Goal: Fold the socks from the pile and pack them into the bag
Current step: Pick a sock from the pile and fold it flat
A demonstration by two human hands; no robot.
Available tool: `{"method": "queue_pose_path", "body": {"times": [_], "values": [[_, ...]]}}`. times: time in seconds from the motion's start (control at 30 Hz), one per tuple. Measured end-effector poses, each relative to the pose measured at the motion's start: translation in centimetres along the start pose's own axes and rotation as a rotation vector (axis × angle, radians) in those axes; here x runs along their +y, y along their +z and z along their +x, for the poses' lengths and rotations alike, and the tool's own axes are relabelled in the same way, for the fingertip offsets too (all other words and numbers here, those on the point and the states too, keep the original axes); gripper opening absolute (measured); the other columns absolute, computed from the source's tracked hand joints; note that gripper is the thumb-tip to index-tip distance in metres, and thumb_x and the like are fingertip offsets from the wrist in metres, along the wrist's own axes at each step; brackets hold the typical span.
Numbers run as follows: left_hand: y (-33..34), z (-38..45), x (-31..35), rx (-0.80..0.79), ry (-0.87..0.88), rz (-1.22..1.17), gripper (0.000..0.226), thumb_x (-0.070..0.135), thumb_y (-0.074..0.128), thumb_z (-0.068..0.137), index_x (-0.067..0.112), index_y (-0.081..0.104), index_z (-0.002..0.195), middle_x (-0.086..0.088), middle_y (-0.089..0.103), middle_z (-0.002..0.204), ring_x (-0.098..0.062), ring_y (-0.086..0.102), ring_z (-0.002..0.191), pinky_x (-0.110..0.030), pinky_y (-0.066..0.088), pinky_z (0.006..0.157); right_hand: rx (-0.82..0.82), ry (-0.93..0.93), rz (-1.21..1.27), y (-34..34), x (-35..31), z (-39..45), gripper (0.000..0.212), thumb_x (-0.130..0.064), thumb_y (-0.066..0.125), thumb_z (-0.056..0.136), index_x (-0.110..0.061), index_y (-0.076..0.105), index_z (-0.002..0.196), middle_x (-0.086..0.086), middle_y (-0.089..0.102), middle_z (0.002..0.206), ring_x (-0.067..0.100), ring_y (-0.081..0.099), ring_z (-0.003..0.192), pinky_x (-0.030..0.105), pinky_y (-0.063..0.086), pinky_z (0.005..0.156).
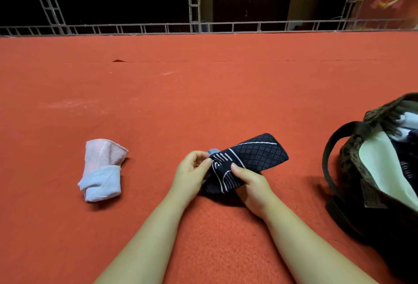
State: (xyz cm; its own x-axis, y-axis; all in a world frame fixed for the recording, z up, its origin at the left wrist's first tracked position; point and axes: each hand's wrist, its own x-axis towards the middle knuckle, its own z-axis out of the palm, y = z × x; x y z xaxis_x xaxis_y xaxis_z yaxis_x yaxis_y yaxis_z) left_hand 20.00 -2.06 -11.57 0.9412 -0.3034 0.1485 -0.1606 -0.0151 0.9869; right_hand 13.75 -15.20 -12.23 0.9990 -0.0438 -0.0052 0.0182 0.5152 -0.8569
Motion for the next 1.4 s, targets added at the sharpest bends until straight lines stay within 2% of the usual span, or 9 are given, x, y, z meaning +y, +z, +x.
{"method": "queue_pose_path", "body": {"times": [0.1, 0.23, 0.33, 0.53, 0.7, 0.87, 1.0, 1.27, 1.4], "values": [[-0.2, 0.3, -0.5, 0.018, -0.067, -0.100, 0.022, 0.004, 0.044, 0.096, 0.012, 0.062, 0.087, 0.002, 0.069, 0.083, -0.009, 0.061, 0.075, -0.016, 0.050, 0.066, 0.077, -0.054, 0.042, 0.4, -0.1, 0.0, 0.032, -0.016, 0.052, 0.077, -0.004, 0.066, 0.104, 0.009, 0.072, 0.101, 0.020, 0.068, 0.094, 0.031, 0.054, 0.084], [-1.2, 1.3, -0.3, -0.042, -0.252, -0.727, 0.034, 0.016, 0.033, 0.099, 0.002, 0.061, 0.113, -0.012, 0.069, 0.102, -0.023, 0.065, 0.088, -0.034, 0.052, 0.076, 0.314, -0.100, 0.265, -0.3, -0.5, 1.1, 0.027, -0.014, 0.052, 0.088, 0.000, 0.060, 0.110, 0.017, 0.065, 0.109, 0.029, 0.060, 0.101, 0.041, 0.047, 0.095], [-2.0, 1.4, 0.2, -0.075, -0.338, -0.904, 0.035, 0.024, 0.033, 0.099, 0.008, 0.064, 0.092, -0.007, 0.072, 0.084, -0.019, 0.069, 0.073, -0.032, 0.054, 0.069, 0.326, -0.115, 0.424, -1.4, -1.2, 1.5, 0.020, -0.018, 0.046, 0.096, -0.005, 0.061, 0.101, 0.012, 0.066, 0.098, 0.026, 0.061, 0.093, 0.037, 0.049, 0.087], [-0.8, 0.1, 1.0, -0.206, -0.361, -0.417, 0.046, 0.053, 0.049, 0.083, 0.010, 0.062, 0.077, -0.007, 0.065, 0.064, -0.016, 0.060, 0.052, -0.024, 0.047, 0.053, 0.178, -0.062, 0.441, -1.4, -2.1, 0.5, 0.043, -0.029, 0.079, 0.050, -0.006, 0.073, 0.086, 0.012, 0.071, 0.088, 0.026, 0.069, 0.079, 0.036, 0.056, 0.077], [-0.3, 0.0, 0.2, -0.254, -0.297, -0.209, 0.026, 0.015, 0.053, 0.093, 0.013, 0.045, 0.068, 0.005, 0.042, 0.047, -0.008, 0.040, 0.045, -0.017, 0.036, 0.044, 0.115, -0.075, 0.493, -2.0, -2.1, 0.4, 0.060, -0.025, 0.086, 0.024, -0.008, 0.077, 0.082, 0.012, 0.072, 0.090, 0.029, 0.070, 0.080, 0.040, 0.058, 0.076], [-0.5, 0.5, -0.1, -0.172, -0.207, -0.586, 0.030, 0.038, 0.064, 0.079, 0.011, 0.052, 0.078, -0.002, 0.064, 0.073, -0.018, 0.058, 0.075, -0.029, 0.051, 0.067, 0.146, -0.091, 0.492, -2.2, -2.6, 0.9, 0.046, -0.028, 0.077, 0.048, -0.006, 0.073, 0.089, 0.012, 0.072, 0.090, 0.026, 0.070, 0.079, 0.036, 0.056, 0.078], [0.0, 0.1, -0.6, -0.300, -0.077, -0.391, 0.093, 0.067, 0.081, 0.042, 0.013, 0.050, 0.110, -0.003, 0.064, 0.093, -0.016, 0.060, 0.079, -0.029, 0.050, 0.070, 0.252, -0.072, 0.334, -1.5, -2.0, 1.4, 0.026, -0.025, 0.051, 0.090, -0.005, 0.063, 0.103, 0.012, 0.071, 0.094, 0.022, 0.069, 0.081, 0.037, 0.055, 0.077], [0.9, 0.6, -0.5, 0.063, -0.057, -0.220, 0.009, 0.016, 0.058, 0.092, 0.012, 0.052, 0.087, -0.008, 0.062, 0.071, -0.020, 0.059, 0.062, -0.034, 0.049, 0.063, 0.619, -0.123, 0.111, -1.5, -1.5, 2.4, 0.019, -0.018, 0.048, 0.099, -0.007, 0.060, 0.089, 0.011, 0.068, 0.089, 0.026, 0.065, 0.084, 0.047, 0.054, 0.078], [-0.2, 1.4, -0.6, 0.375, -0.078, -0.259, 0.028, 0.026, 0.053, 0.096, 0.019, 0.041, 0.071, 0.009, 0.036, 0.043, -0.004, 0.031, 0.034, -0.016, 0.025, 0.034, 0.744, -0.181, 0.126, -2.4, -2.2, 2.1, 0.018, -0.020, 0.049, 0.099, -0.009, 0.059, 0.088, 0.010, 0.066, 0.094, 0.022, 0.065, 0.081, 0.040, 0.055, 0.073]]}}
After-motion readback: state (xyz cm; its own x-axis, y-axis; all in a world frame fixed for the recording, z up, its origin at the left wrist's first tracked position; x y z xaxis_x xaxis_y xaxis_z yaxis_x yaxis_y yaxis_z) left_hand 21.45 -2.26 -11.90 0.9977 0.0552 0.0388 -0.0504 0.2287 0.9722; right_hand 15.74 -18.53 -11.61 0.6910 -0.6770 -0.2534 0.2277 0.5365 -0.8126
